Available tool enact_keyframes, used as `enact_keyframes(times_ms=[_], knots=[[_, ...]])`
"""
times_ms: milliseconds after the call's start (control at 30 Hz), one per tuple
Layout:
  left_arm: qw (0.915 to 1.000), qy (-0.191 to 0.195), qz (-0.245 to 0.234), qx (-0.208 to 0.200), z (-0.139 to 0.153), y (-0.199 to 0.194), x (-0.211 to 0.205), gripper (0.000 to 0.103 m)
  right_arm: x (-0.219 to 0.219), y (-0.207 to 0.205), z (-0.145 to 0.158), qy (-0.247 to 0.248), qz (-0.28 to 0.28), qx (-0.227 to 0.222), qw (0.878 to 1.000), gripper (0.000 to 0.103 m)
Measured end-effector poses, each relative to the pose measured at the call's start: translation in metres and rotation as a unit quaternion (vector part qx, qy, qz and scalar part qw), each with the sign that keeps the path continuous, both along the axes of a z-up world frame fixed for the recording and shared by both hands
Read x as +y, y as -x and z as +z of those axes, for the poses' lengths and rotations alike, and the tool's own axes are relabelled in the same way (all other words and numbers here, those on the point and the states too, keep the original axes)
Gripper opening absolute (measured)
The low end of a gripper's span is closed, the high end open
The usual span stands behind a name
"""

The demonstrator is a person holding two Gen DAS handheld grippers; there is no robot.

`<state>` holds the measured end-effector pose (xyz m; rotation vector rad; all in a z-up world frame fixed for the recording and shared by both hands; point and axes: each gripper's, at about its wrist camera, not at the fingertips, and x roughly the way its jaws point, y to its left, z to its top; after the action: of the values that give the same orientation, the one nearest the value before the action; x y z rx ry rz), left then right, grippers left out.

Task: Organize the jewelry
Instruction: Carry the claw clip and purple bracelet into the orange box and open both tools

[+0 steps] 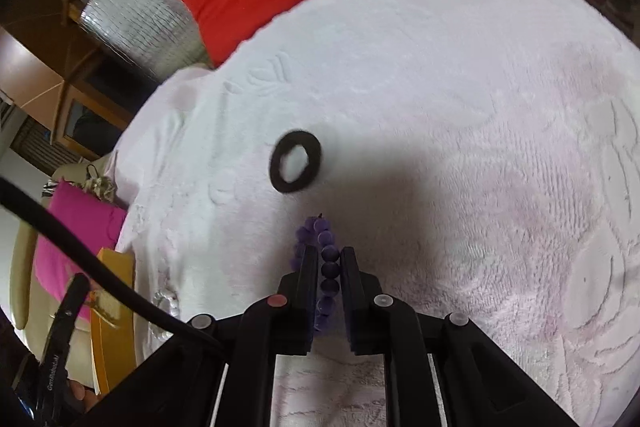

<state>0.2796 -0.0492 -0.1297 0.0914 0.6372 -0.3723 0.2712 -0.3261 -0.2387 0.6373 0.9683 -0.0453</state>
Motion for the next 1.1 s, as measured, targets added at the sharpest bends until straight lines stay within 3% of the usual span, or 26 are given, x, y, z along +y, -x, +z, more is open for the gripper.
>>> enact_keyframes(times_ms=[233,367,400,500,567,867,1100], knots=[[1.0,-0.006,0.005,0.006,-0.002,-0.002,0.002,0.027,0.003,-0.003,-0.003,0.001,0.012,0.008,1.0,0.03],[0.9999,-0.011,0.007,0.009,-0.004,-0.002,0.004,0.027,0.011,-0.003,-0.001,0.026,0.019,0.004,0.999,0.031],[0.9998,-0.012,0.008,0.01,-0.005,-0.001,0.003,0.027,0.013,-0.003,-0.001,0.035,0.021,0.004,0.999,0.029],[0.9998,-0.014,0.009,0.011,-0.006,0.0,0.004,0.027,0.025,-0.004,0.001,0.092,0.031,0.007,0.995,0.01],[0.9997,-0.016,0.011,0.011,-0.006,0.0,0.005,0.027,0.026,-0.003,0.003,0.104,0.032,0.004,0.994,0.01],[0.9997,-0.008,0.025,-0.003,0.006,0.001,0.018,0.027,0.043,0.017,0.043,0.106,0.041,-0.097,0.989,0.01],[0.9982,0.013,0.051,-0.026,0.023,0.001,0.05,0.027,0.075,0.021,0.071,0.102,0.059,-0.146,0.982,0.01]])
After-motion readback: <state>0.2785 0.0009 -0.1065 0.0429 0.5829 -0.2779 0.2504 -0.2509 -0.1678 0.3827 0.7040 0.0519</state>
